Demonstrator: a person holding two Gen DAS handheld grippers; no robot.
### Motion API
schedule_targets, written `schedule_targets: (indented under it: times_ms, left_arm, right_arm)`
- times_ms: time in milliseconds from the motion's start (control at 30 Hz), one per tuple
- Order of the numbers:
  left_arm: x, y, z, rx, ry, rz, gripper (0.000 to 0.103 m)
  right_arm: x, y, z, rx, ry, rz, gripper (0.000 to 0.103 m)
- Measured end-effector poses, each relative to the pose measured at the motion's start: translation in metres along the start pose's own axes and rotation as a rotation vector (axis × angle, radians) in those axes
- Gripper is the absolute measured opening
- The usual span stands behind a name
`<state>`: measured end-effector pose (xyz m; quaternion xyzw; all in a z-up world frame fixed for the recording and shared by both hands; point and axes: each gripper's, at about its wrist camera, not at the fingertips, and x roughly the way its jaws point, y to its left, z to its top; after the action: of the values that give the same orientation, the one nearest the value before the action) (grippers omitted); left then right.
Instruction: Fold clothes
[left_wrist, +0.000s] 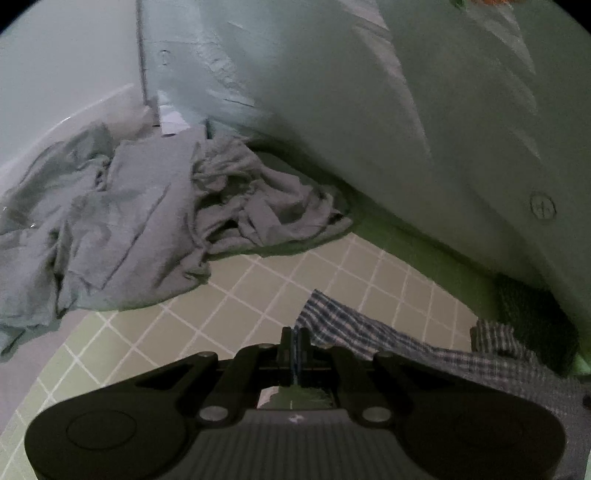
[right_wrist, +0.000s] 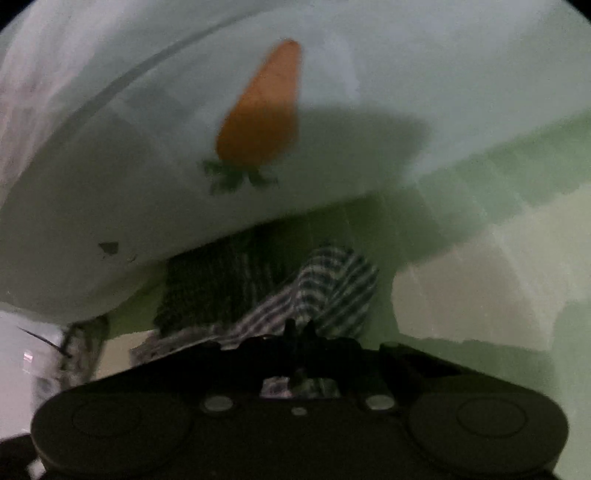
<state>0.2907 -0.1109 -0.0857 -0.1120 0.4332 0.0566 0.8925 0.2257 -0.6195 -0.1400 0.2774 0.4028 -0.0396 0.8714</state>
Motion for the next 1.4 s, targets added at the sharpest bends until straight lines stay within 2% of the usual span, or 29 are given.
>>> schedule_targets:
  times_ms: [100,167,300,400,467,533,667,733,800,833,867,900,933,967,1067,1233,1400]
  left_arm:
    - [0.008,-0.006,-0.005,0.002,0.019,0.010,0.002]
    - [0.006,-0.008,-0.007,0.000,0.013,0.012,0.002]
    - [-0.013,-0.019,-0.009,0.054,-0.039,-0.058,0.002]
    - [-0.030,-0.035,-0.014,0.100,-0.062,-0.111,0.002]
    - [-0.044,-0.050,-0.023,0.135,-0.071,-0.170,0.002]
    - [-0.060,-0.068,-0.034,0.186,-0.079,-0.234,0.002]
    - [-0.090,-0.108,-0.082,0.334,-0.042,-0.375,0.002]
    - [-0.100,-0.121,-0.110,0.398,-0.003,-0.416,0.002]
    - [-0.109,-0.129,-0.136,0.435,0.055,-0.434,0.007]
    - [-0.112,-0.130,-0.148,0.435,0.087,-0.432,0.013]
    - [-0.114,-0.129,-0.157,0.427,0.115,-0.430,0.024]
    - [-0.116,-0.127,-0.163,0.416,0.136,-0.428,0.031]
    - [-0.118,-0.124,-0.166,0.411,0.142,-0.420,0.047]
    - [-0.120,-0.120,-0.169,0.407,0.142,-0.407,0.061]
    - [-0.124,-0.111,-0.169,0.384,0.107,-0.321,0.077]
    - [-0.109,-0.095,-0.155,0.315,0.115,-0.206,0.081]
    - [-0.083,-0.083,-0.152,0.279,0.184,-0.101,0.083]
  right_arm:
    - [0.019,0.001,-0.003,-0.098,0.034,-0.076,0.003]
    - [0.016,0.005,-0.008,-0.141,0.030,-0.102,0.006]
    - [-0.025,0.006,-0.020,-0.083,-0.068,-0.140,0.035]
    - [-0.068,0.004,-0.044,-0.031,-0.122,-0.123,0.046]
    - [-0.092,0.003,-0.070,-0.027,-0.129,-0.146,0.055]
    - [-0.110,0.001,-0.098,-0.027,-0.123,-0.191,0.066]
    - [-0.137,-0.014,-0.150,0.040,-0.100,-0.256,0.072]
    - [-0.144,-0.019,-0.169,0.067,-0.096,-0.272,0.075]
    - [-0.151,-0.022,-0.184,0.084,-0.097,-0.286,0.076]
    - [-0.154,-0.022,-0.190,0.086,-0.102,-0.292,0.077]
    - [-0.157,-0.020,-0.193,0.078,-0.113,-0.299,0.082]
    - [-0.159,-0.016,-0.195,0.065,-0.128,-0.306,0.090]
    - [-0.161,-0.012,-0.196,0.051,-0.143,-0.313,0.101]
    - [-0.165,-0.010,-0.198,0.033,-0.160,-0.314,0.103]
    - [-0.166,-0.003,-0.198,-0.014,-0.179,-0.275,0.103]
    - [-0.147,0.022,-0.189,-0.118,-0.158,-0.247,0.103]
    - [-0.120,0.060,-0.179,-0.233,-0.132,-0.189,0.103]
